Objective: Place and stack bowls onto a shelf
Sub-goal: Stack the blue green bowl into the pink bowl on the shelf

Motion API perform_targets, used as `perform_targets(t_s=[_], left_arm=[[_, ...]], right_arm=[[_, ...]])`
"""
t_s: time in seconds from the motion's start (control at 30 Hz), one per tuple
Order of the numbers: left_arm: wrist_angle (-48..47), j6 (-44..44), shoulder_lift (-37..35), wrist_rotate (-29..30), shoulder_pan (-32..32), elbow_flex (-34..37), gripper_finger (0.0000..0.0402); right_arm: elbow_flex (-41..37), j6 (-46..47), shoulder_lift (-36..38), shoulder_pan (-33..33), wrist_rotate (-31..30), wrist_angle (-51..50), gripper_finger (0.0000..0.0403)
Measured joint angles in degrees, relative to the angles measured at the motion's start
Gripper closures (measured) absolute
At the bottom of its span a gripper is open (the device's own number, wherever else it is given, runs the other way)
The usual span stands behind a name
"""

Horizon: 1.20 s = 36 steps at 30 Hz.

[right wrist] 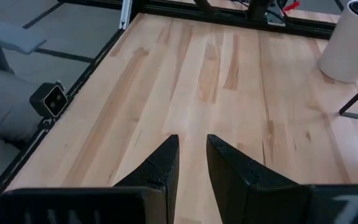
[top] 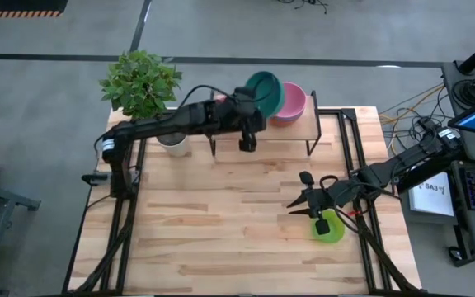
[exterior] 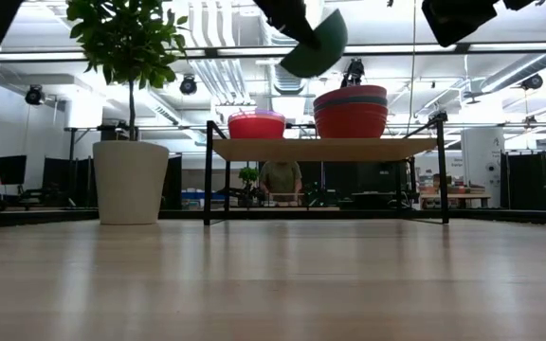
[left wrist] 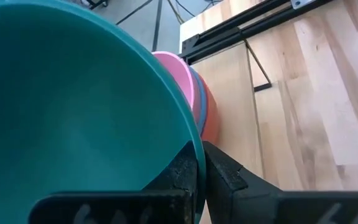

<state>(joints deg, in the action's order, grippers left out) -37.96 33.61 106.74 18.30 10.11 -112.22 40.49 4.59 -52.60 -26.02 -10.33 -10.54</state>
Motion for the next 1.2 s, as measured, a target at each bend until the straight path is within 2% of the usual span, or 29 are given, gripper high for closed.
perform_targets(t_s=[0.27,0.47,0.67,0.97,1.07,1.2], left_arm=[[0.26,1.95,4.99,-2.41,2.71,-5.62,0.0401],[0.1,1.93,10.77,-4.51,3.72,-13.22,0.0401],[-7.15,1.64,17.31,-5.46,4.2,-22.91,0.0401],[-5.41,0.96,17.55,-7.11,5.55,-20.36,0.04],[-5.17,0.85,17.55,-9.92,5.67,-20.36,0.0387],[-5.16,0.84,17.55,-10.36,5.59,-20.35,0.0361]], right_arm=[[-0.04,0.07,-0.02,0.0,-0.02,-0.01,0.033],[-0.15,0.03,-0.02,0.0,-0.01,-0.02,0.033],[-0.15,0.19,-0.02,0.0,-0.02,-0.01,0.033],[-0.17,-0.21,-0.07,0.02,-0.06,-0.32,0.033],[-0.17,-0.32,-0.07,0.02,-0.09,-0.39,0.033],[-0.17,-0.34,-0.07,0.02,-0.13,-0.4,0.033]])
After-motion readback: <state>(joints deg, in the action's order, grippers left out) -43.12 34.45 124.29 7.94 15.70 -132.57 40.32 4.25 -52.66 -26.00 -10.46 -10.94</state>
